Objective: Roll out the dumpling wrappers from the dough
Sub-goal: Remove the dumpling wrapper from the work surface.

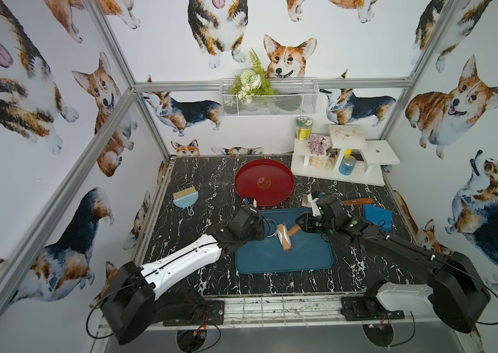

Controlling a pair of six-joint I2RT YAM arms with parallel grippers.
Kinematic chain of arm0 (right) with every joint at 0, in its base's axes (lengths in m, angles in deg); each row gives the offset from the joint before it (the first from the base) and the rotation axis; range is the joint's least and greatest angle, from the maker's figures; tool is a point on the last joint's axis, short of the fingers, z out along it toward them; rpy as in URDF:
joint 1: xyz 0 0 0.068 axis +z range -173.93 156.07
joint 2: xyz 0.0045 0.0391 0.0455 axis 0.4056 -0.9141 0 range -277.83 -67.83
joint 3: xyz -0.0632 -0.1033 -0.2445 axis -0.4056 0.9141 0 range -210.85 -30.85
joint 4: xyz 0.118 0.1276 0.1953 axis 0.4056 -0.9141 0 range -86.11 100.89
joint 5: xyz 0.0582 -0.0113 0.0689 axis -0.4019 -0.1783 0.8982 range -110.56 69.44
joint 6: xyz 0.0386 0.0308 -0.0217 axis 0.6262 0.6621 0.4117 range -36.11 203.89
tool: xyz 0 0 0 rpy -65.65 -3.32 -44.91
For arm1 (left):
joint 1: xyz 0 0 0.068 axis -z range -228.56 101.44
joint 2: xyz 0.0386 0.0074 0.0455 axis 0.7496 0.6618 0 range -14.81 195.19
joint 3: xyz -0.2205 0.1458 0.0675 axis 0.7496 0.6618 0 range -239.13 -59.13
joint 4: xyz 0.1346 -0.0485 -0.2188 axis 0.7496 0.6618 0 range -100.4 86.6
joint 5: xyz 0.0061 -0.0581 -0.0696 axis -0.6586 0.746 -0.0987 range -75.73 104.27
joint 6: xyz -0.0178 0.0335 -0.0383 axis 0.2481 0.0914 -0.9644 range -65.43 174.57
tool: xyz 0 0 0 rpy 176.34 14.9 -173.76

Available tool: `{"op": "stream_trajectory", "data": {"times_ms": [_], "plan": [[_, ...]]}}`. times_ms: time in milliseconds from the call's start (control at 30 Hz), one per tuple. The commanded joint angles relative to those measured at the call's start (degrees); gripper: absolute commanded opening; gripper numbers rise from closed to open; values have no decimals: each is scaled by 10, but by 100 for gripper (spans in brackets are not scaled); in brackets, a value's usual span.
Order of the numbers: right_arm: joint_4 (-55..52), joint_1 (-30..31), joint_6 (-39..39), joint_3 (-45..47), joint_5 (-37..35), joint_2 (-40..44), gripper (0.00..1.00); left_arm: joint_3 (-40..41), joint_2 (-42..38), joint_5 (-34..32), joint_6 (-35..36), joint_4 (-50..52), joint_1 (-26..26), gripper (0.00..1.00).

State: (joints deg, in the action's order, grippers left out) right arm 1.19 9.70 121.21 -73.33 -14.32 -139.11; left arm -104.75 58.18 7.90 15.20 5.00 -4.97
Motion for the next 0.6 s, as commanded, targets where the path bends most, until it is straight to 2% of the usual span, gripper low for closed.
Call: {"op": "stream_trajectory", "data": {"times_ms": [0,333,567], "plan": [[-23,0,-16,6,-10,-1,0,-21,28,-23,2,4,12,0],[-22,-1,-17,9,-14,-2,0,-62,93,-29,11,27,33,0],[-22,-4,-19,10,-13,-1,0,-65,103,-47,9,43,38,0]]}}
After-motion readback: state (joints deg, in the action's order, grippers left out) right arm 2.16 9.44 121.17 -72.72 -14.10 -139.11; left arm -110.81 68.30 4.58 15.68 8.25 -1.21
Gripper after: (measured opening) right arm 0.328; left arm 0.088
